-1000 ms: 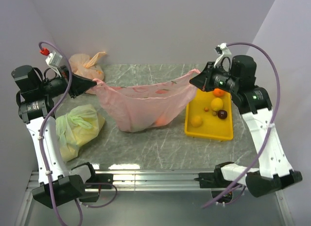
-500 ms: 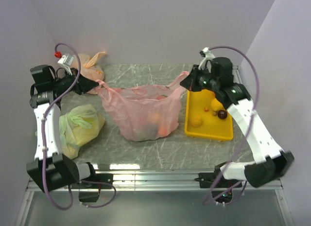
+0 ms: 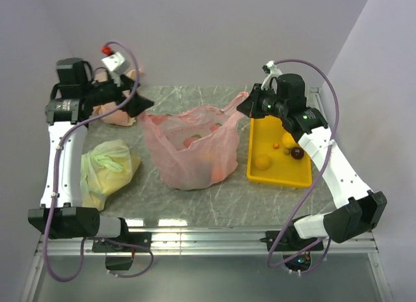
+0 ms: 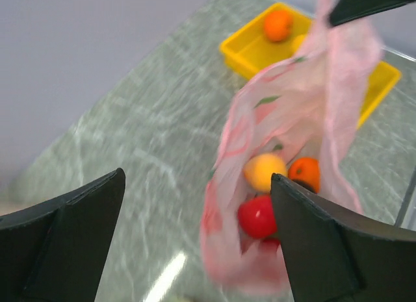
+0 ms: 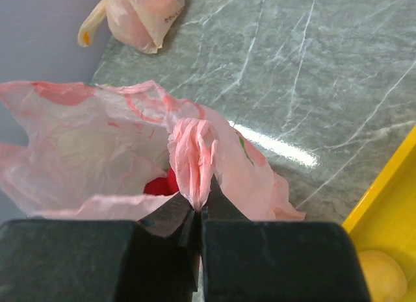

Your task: Place the fake fruits into the plastic bag and tie a complex knot

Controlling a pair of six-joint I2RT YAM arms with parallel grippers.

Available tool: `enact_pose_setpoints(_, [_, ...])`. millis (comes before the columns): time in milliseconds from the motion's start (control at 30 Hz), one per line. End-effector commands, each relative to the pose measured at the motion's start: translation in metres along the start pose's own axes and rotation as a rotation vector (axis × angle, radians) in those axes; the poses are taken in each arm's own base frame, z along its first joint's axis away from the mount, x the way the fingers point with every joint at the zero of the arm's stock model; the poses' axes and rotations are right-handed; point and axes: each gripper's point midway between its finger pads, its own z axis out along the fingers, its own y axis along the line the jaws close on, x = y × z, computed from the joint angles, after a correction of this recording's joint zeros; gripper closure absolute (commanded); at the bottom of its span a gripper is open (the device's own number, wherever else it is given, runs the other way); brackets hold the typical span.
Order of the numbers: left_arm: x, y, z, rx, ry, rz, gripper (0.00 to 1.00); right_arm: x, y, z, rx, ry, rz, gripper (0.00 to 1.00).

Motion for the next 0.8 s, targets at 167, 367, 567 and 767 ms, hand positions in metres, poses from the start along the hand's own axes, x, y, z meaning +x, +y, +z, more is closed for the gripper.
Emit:
enact_pose_setpoints(167, [-0.019, -0.034, 0.086, 0.120, 0.044, 0.044, 0.01, -0.033, 0.029, -0.028, -0.069, -0.131, -0.101, 1.00])
enact_pose_setpoints(367, [0.007, -0.061, 0.145, 0.229, 0.192, -0.082, 0.01, -0.028, 0.028, -0.030, -0.062, -0.137, -0.132, 1.00])
enact_pose_setpoints(567, [0.043, -0.071, 0.157, 0.283, 0.317, -0.188, 0.04, -0.029, 0.026, -0.031, -0.062, -0.169, -0.165, 1.00])
enact_pose_setpoints(767, [0.041, -0.127, 0.137, 0.605, 0.331, -0.373, 0.12, -0.038, 0.010, -0.016, -0.001, -0.199, -0.164, 1.00])
